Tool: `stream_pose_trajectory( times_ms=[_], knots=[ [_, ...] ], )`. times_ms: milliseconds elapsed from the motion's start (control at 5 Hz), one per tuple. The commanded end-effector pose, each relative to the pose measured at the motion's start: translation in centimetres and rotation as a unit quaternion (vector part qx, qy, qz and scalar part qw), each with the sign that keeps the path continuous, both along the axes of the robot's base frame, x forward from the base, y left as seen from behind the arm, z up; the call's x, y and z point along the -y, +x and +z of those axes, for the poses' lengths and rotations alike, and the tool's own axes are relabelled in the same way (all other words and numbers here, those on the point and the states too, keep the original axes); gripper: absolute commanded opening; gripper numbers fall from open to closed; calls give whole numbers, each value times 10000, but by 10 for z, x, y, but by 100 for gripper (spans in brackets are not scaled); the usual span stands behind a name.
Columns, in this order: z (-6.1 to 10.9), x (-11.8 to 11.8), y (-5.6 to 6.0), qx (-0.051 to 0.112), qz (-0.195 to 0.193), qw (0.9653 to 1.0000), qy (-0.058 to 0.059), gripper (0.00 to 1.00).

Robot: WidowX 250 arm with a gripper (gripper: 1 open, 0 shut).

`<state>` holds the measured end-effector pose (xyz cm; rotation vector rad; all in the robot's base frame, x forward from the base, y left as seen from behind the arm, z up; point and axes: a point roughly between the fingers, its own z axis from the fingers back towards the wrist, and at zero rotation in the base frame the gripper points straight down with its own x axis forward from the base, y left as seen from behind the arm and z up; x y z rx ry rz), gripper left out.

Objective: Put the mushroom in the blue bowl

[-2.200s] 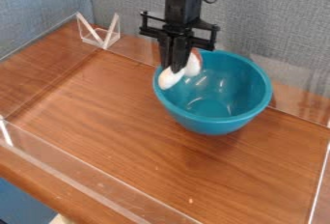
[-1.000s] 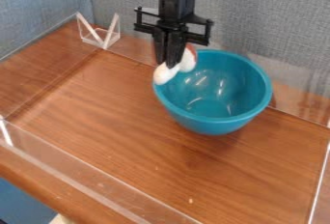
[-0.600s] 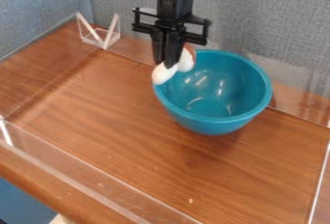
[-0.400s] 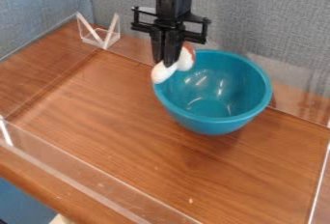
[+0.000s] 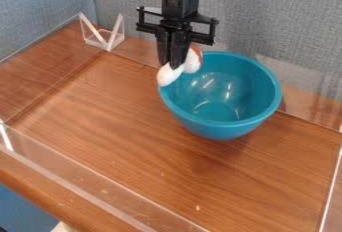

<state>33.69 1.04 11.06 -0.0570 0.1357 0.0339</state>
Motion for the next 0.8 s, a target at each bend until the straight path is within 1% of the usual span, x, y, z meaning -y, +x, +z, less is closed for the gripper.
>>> stream_pose_trajectory(
  times_ms=[0, 600],
  knots=[
    [17, -8, 8, 311, 115, 9995, 9, 0],
    [17, -9, 11, 308, 169, 9994, -21, 0]
  ],
)
